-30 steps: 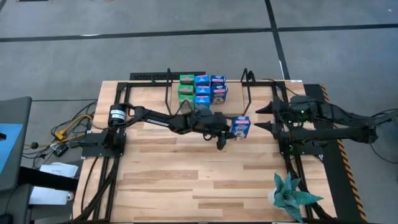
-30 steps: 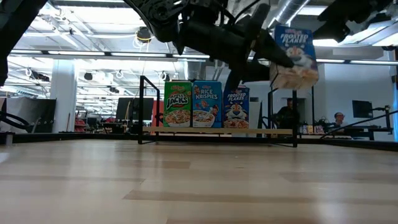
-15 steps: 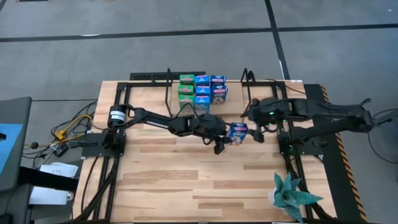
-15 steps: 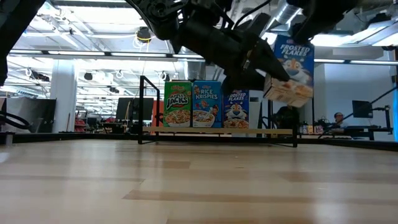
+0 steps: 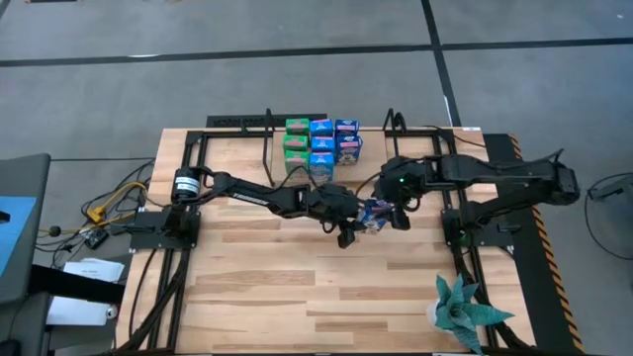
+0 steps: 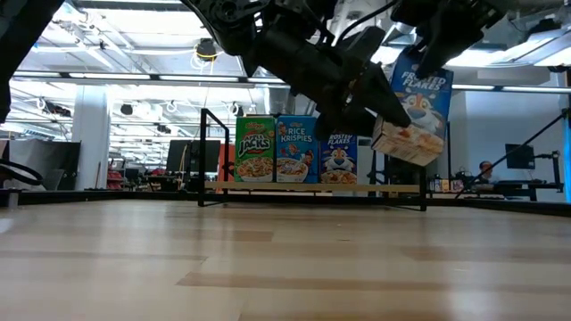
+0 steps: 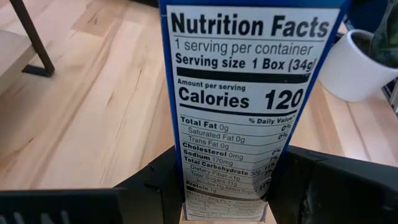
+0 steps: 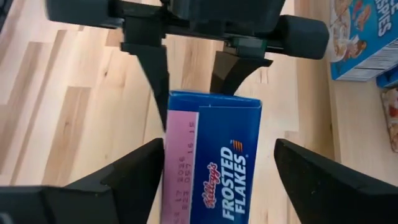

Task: Stack cereal on shelf
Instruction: Put the blue cereal box on the shelf aligned with the other blue cereal box

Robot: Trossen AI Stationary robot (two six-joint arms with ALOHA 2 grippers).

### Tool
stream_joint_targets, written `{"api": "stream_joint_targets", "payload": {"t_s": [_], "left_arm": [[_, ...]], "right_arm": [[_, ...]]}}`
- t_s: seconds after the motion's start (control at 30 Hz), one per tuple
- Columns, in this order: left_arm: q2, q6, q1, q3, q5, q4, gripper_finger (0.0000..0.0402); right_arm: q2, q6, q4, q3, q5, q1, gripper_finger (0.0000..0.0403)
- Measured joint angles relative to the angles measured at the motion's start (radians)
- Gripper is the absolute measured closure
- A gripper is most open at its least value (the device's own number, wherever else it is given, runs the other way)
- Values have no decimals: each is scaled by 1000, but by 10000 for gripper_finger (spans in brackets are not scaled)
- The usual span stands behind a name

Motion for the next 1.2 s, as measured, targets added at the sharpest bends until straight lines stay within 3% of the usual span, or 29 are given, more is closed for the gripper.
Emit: {"api": "stream_joint_targets", "payload": {"t_s": [0.5,0.9,1.2], "left_arm": [[0,25,0,0,-12,8,244],[0,18,0,1,-8,-3,239],[-139,-24,41,0,46,-336,181]], "right_arm": [[-14,1,-3,1,-30,0,154],[-14,-2,-3,0,-27,0,260],[-16,-72,16,0,-15,-9,267]]}}
